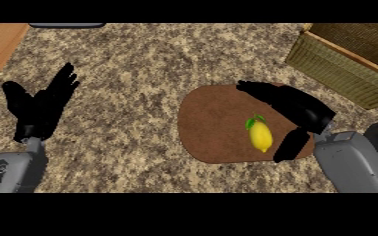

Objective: Pick the lemon from the cutting board and place it in the basket

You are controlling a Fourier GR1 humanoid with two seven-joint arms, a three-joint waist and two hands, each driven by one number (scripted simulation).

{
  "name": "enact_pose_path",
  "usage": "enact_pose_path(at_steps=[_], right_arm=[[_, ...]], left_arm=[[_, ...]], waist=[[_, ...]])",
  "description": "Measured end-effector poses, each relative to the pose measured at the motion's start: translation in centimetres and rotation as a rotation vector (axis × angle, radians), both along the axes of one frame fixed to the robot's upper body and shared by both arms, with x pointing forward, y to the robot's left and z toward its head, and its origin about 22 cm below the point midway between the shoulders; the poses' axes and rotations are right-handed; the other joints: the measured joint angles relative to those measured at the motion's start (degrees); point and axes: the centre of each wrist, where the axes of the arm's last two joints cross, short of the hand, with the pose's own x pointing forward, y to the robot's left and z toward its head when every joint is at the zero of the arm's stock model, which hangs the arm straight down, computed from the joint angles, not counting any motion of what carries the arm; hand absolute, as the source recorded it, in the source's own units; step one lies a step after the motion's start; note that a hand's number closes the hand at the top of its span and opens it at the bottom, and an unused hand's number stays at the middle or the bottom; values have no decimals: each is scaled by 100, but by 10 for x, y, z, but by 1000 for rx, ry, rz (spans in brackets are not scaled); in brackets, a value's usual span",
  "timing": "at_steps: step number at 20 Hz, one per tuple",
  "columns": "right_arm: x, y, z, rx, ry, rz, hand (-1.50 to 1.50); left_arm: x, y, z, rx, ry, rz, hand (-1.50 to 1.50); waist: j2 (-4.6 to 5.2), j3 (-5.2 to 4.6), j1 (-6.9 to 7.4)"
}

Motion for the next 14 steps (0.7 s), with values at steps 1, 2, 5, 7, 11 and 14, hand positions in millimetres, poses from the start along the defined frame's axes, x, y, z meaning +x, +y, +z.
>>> enact_pose_path(at_steps=[1,2,5,7,11,14], right_arm=[[-1,-3,-5,-14,4,2,-150],[4,-3,-10,-23,6,4,-150],[8,-4,-19,-42,9,8,-150],[10,-3,-22,-39,5,11,-150],[10,-17,-19,-33,14,23,-150],[11,-28,-19,-11,34,42,-150]], left_arm=[[0,2,-1,2,-1,-1,0],[0,1,-2,2,-4,1,0],[-2,3,-6,6,-7,2,0],[-1,2,-2,3,-7,1,0],[-3,2,-8,9,-5,8,0],[-1,4,-2,5,-2,9,0]], waist=[[-1,-1,-3],[0,0,-1],[0,0,-5],[-1,0,-5],[-4,-2,-14],[-5,-1,-16]])
